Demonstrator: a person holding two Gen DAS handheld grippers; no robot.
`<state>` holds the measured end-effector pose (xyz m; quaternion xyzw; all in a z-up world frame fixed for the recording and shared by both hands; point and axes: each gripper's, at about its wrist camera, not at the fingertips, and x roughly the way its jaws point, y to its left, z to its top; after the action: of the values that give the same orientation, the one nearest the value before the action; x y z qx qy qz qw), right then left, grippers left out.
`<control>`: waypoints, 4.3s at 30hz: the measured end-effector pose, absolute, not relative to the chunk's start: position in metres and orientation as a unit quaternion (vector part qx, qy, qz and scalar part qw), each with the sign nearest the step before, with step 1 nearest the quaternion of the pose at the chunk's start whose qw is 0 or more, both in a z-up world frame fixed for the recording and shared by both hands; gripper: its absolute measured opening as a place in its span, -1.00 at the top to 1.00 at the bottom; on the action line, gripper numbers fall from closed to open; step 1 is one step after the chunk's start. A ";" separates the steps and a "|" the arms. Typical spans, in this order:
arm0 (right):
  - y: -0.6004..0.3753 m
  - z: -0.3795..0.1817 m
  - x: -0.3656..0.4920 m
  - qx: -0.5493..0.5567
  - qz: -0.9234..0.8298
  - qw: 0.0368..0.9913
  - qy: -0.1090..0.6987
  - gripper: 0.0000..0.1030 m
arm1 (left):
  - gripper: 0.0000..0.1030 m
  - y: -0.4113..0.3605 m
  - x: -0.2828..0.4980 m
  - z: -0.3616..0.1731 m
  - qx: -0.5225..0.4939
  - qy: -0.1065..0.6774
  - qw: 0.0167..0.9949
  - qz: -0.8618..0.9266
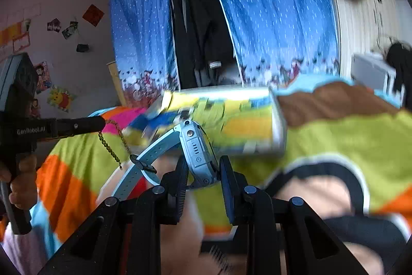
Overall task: Organize jewelry
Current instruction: 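Carry the blue watch and gold chain to the white tray and release them, then move both tools back over the remaining jewelry on the bedspread, then grasp the silver key ring with the right tool while the left tool grasps the red beaded bracelet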
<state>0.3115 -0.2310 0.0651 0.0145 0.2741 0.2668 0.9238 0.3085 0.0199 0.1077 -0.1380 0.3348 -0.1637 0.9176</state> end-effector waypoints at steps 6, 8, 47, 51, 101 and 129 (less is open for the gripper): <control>-0.218 0.063 0.384 0.031 0.252 0.927 0.277 0.55 | 1.00 0.027 0.381 0.102 -0.171 0.320 0.922 -0.137; -0.215 0.055 0.404 0.034 0.244 0.927 0.283 0.55 | 1.00 0.028 0.402 0.095 -0.178 0.325 0.919 -0.135; -0.280 0.053 0.328 0.026 0.189 0.946 0.261 -0.90 | -0.67 -0.032 0.347 0.064 -0.085 0.298 0.947 -0.081; -0.288 0.075 0.282 0.021 0.186 0.952 0.242 -1.00 | -0.70 -0.038 0.308 0.081 -0.073 0.267 0.957 -0.089; -0.264 -0.039 0.095 0.038 0.144 0.923 0.354 -1.00 | -0.71 0.024 0.105 -0.030 -0.051 0.373 0.921 -0.103; -0.245 -0.068 0.142 0.019 0.155 0.907 0.391 -1.00 | -0.71 0.026 0.163 -0.066 -0.004 0.442 0.891 -0.101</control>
<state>0.1422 -0.2451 -0.0676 0.0192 0.3908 0.1550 0.9071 0.1628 0.0258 -0.0664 -0.0044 0.4425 -0.1007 0.8911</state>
